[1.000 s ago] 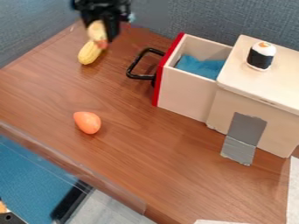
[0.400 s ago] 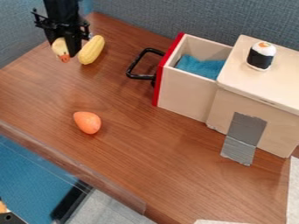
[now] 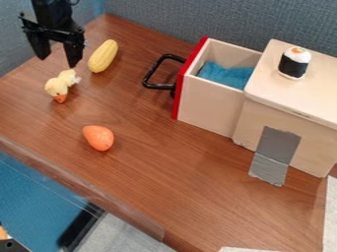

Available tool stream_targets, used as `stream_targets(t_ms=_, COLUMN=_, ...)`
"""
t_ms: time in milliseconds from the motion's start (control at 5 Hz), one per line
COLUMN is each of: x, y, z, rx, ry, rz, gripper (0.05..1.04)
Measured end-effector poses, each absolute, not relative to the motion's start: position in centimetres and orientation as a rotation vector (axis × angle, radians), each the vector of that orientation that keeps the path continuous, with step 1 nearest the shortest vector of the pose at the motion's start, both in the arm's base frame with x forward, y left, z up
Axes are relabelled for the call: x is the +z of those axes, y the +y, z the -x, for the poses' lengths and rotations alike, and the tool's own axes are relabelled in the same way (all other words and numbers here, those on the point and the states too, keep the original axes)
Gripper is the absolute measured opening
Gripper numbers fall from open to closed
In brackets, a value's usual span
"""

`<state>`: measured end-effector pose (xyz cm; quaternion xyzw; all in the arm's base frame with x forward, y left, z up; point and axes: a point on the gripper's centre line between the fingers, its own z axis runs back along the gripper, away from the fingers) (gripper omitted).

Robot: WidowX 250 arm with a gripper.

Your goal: Take the yellow duck and put to the left side of the table

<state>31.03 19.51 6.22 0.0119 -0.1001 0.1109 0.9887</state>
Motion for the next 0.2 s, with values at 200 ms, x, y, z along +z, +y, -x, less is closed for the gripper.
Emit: stream_targets(t_ms=200, x=6.69, y=20.01, z=-30.75, rx=0.246, ry=-0.202, rz=0.008, gripper=1.005)
